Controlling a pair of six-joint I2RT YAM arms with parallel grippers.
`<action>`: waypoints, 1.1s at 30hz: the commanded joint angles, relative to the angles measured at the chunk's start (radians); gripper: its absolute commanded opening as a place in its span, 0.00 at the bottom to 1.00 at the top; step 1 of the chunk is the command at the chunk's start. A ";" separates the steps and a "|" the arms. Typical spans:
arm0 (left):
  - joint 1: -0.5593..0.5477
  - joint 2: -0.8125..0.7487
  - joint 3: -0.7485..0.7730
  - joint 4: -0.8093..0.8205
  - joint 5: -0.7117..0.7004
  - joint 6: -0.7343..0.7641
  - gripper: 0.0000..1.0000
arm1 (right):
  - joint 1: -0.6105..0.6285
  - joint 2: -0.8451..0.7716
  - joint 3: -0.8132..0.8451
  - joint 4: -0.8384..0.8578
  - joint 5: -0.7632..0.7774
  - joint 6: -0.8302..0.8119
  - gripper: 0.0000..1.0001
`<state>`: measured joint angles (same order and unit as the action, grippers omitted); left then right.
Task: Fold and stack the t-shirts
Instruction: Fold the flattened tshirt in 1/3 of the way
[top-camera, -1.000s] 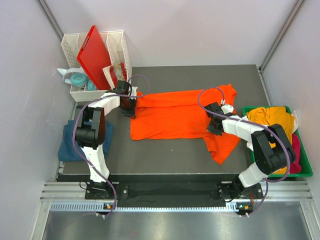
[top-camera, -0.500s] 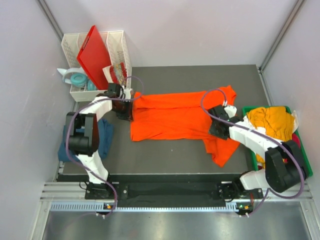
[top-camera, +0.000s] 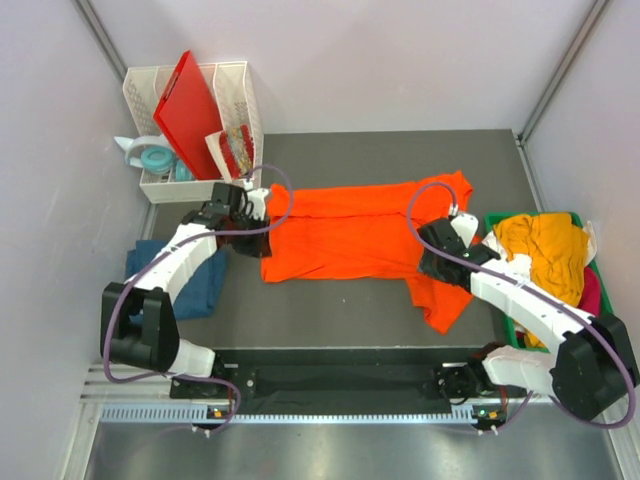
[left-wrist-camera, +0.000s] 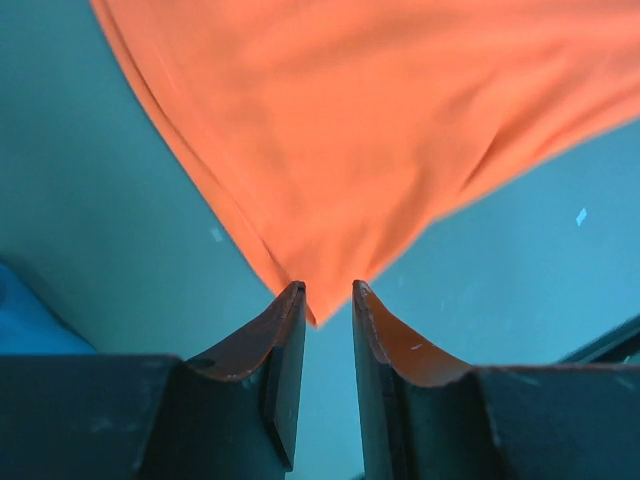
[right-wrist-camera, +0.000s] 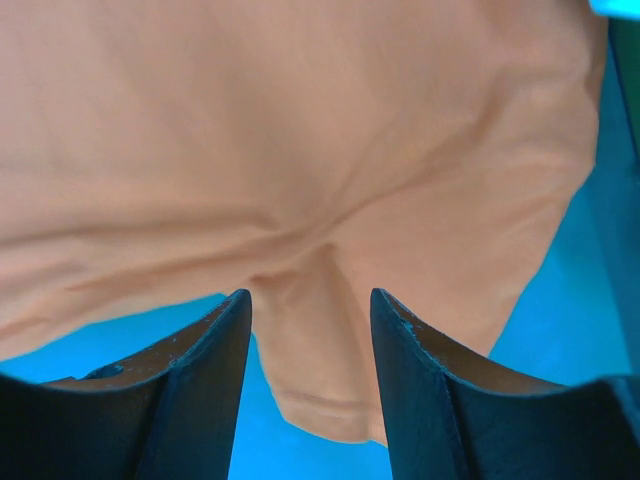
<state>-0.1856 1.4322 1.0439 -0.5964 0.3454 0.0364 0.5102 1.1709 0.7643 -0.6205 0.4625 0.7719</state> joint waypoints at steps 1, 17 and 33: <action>-0.035 -0.073 -0.085 -0.023 -0.069 0.010 0.31 | 0.030 -0.037 -0.029 -0.016 0.033 0.035 0.51; -0.041 0.052 -0.033 -0.115 -0.074 -0.003 0.52 | 0.067 -0.070 -0.040 -0.015 0.042 0.044 0.51; -0.048 0.198 0.005 -0.132 -0.054 -0.012 0.47 | 0.068 -0.068 -0.042 -0.019 0.047 0.043 0.51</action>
<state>-0.2298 1.6226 1.0092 -0.7208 0.2729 0.0280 0.5629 1.1244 0.7265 -0.6449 0.4789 0.8059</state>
